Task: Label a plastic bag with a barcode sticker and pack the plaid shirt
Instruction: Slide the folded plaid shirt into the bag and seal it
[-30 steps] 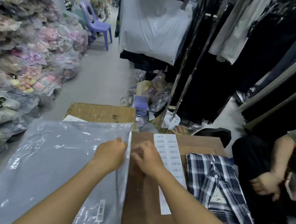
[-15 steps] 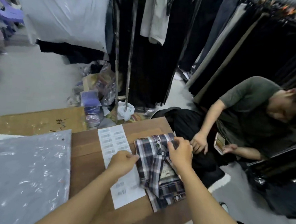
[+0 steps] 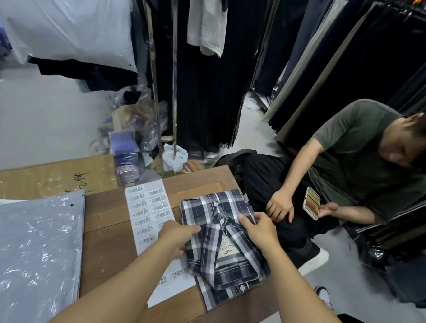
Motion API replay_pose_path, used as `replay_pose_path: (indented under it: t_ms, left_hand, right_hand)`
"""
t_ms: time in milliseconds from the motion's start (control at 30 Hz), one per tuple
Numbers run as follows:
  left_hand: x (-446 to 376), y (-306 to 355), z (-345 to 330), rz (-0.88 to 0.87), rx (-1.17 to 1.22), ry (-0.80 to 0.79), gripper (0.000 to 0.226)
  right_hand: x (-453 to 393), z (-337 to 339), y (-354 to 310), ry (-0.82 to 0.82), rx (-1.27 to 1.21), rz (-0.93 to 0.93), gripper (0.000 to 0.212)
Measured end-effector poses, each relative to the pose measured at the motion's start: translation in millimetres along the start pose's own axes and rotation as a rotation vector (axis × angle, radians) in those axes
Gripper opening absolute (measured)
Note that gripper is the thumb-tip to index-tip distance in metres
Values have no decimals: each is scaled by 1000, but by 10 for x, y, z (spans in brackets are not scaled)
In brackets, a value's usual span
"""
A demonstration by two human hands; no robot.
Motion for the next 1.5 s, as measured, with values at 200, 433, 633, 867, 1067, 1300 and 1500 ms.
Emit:
replay_pose_path:
  t_ms: [200,433,633,867,1067,1300,1500]
  left_hand:
    - [-63,1,-59,-41,-76,43,28]
    - [107,137,-134,-80,40,-37,10]
    - [211,316,363,-229,87,11,26]
    - [305,126,1341,-249,194,127,45]
    - [408,-419,2058,-343,-73,461,39]
    - [400,-893,2124,-312,-900,443,49]
    - [393,-827,2128,-357,-875,485,19]
  right_hand:
    - [-4,-8,-36,-119,-107,-42,25]
    - [158,111,-225,-316,-211,-44,14]
    - [398,37,-636,-525,-264,43,40]
    - [783,-685,-1135,-697,-287,124,59]
    - [1026,-1132,-1319,-758,-289,157,63]
    - [1092,-1191,-1375,-790,-264,183,64]
    - [1084,-1197,-1372,-803,-285,185,63]
Point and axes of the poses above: each hand's wrist, its own x-axis away from the middle knuckle, its own z-axis out of the back of the hand, y = z × x, the point moved 3 cm from there along -x, towards the middle knuckle, and after that the axes turned 15 degrees about -z, right-handed, at the moved point
